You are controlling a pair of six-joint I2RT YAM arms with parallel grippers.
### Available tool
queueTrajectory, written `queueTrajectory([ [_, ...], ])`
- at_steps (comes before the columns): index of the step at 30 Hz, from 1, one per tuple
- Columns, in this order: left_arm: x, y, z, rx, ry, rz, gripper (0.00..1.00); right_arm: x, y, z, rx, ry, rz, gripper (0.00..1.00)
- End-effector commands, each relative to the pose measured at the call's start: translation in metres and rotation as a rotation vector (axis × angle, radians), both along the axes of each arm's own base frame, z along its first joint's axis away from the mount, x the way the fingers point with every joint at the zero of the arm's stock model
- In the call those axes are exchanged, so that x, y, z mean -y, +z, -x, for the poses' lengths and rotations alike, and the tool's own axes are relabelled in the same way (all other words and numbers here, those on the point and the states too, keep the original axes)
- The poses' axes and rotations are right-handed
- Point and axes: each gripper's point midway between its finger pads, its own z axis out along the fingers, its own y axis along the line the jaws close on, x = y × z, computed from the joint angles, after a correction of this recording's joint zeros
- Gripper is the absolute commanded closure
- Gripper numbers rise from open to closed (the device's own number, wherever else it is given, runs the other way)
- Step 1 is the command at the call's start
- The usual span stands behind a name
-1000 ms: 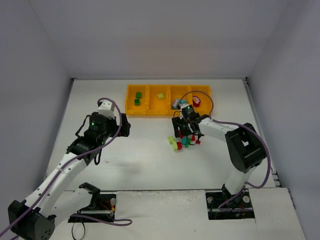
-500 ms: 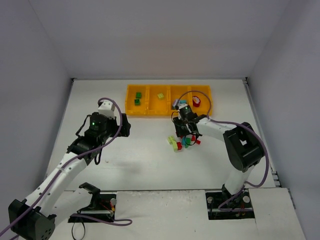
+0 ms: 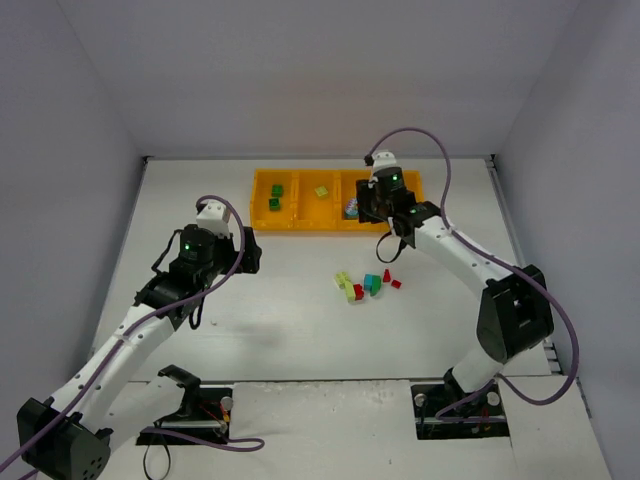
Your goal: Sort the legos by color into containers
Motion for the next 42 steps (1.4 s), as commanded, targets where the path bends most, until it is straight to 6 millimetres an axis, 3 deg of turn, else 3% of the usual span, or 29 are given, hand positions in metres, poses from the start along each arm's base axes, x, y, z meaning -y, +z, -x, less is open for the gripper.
queueTrajectory([
  [1, 0.002, 0.034, -0.011, 0.088, 0.007, 0.041, 0.03, 0.04, 0.045, -0.036, 0.121, -0.142, -0.026, 1.0],
  [3, 0.002, 0.033, -0.011, 0.086, 0.009, 0.04, 0.03, 0.059, 0.054, -0.052, 0.139, -0.182, -0.048, 1.0],
  [9, 0.003, 0.035, -0.01, 0.09, 0.002, 0.045, 0.03, 0.095, 0.044, -0.091, 0.136, -0.269, -0.038, 0.98],
  [13, 0.006, 0.033, -0.009, 0.098, -0.022, 0.044, 0.03, 0.107, 0.026, -0.116, 0.114, -0.295, -0.03, 0.93],
  [14, 0.006, 0.035, -0.009, 0.104, -0.024, 0.046, 0.03, 0.109, 0.03, -0.122, 0.125, -0.3, -0.034, 0.91],
  [21, 0.004, 0.037, -0.007, 0.123, -0.022, 0.042, 0.03, 0.119, -0.006, -0.142, 0.066, -0.327, -0.035, 0.71],
  [25, 0.004, 0.036, -0.008, 0.122, -0.021, 0.04, 0.03, 0.118, -0.008, -0.145, 0.064, -0.32, -0.032, 0.59],
  [28, 0.004, 0.034, -0.009, 0.116, -0.018, 0.04, 0.03, 0.119, -0.007, -0.145, 0.066, -0.319, -0.027, 0.45],
  [31, 0.005, 0.033, -0.01, 0.109, -0.02, 0.04, 0.03, 0.119, 0.0, -0.144, 0.078, -0.312, -0.029, 0.37],
  [37, 0.006, 0.032, -0.011, 0.097, -0.019, 0.038, 0.03, 0.112, 0.032, -0.128, 0.123, -0.255, -0.047, 0.38],
  [42, 0.006, 0.032, -0.012, 0.095, -0.017, 0.039, 0.03, 0.088, 0.042, -0.081, 0.118, -0.138, -0.059, 0.49],
])
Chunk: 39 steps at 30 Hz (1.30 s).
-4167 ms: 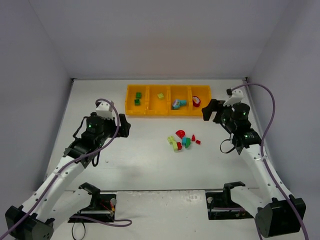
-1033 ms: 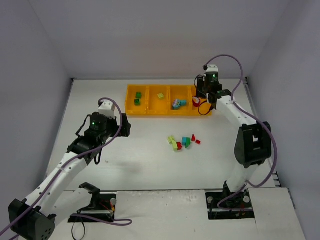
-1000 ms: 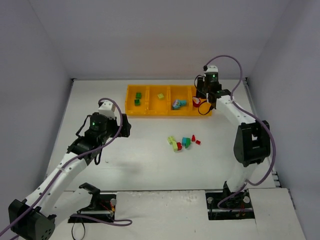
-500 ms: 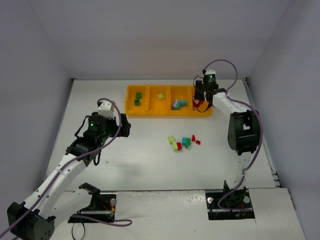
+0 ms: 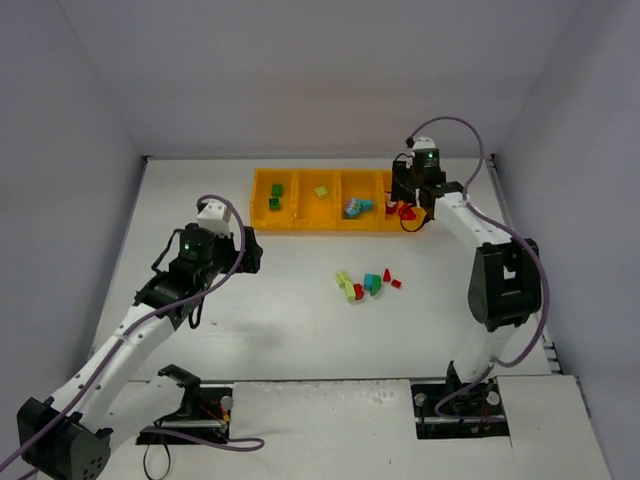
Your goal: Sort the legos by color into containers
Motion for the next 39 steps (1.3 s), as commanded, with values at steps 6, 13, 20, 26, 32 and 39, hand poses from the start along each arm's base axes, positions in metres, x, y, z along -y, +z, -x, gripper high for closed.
queueTrajectory([
  [6, 0.004, 0.03, -0.012, 0.083, 0.002, 0.038, 0.03, -0.072, 0.045, 0.091, 0.092, 0.224, -0.042, 0.67],
  [13, 0.006, 0.029, -0.013, 0.082, -0.005, 0.041, 0.03, -0.109, -0.009, 0.163, -0.049, 0.319, -0.076, 0.66],
  [20, 0.006, 0.028, -0.013, 0.076, -0.006, 0.044, 0.03, -0.138, -0.035, 0.196, -0.111, 0.446, -0.046, 0.55],
  [26, 0.006, 0.028, -0.012, 0.074, -0.005, 0.045, 0.03, -0.156, -0.046, 0.194, -0.131, 0.46, -0.018, 0.44],
  [32, 0.005, 0.029, -0.011, 0.076, -0.004, 0.045, 0.03, -0.166, -0.065, 0.192, -0.172, 0.437, 0.007, 0.37],
  [39, 0.005, 0.03, -0.01, 0.078, -0.001, 0.044, 0.03, -0.167, -0.084, 0.187, -0.198, 0.399, 0.057, 0.38],
])
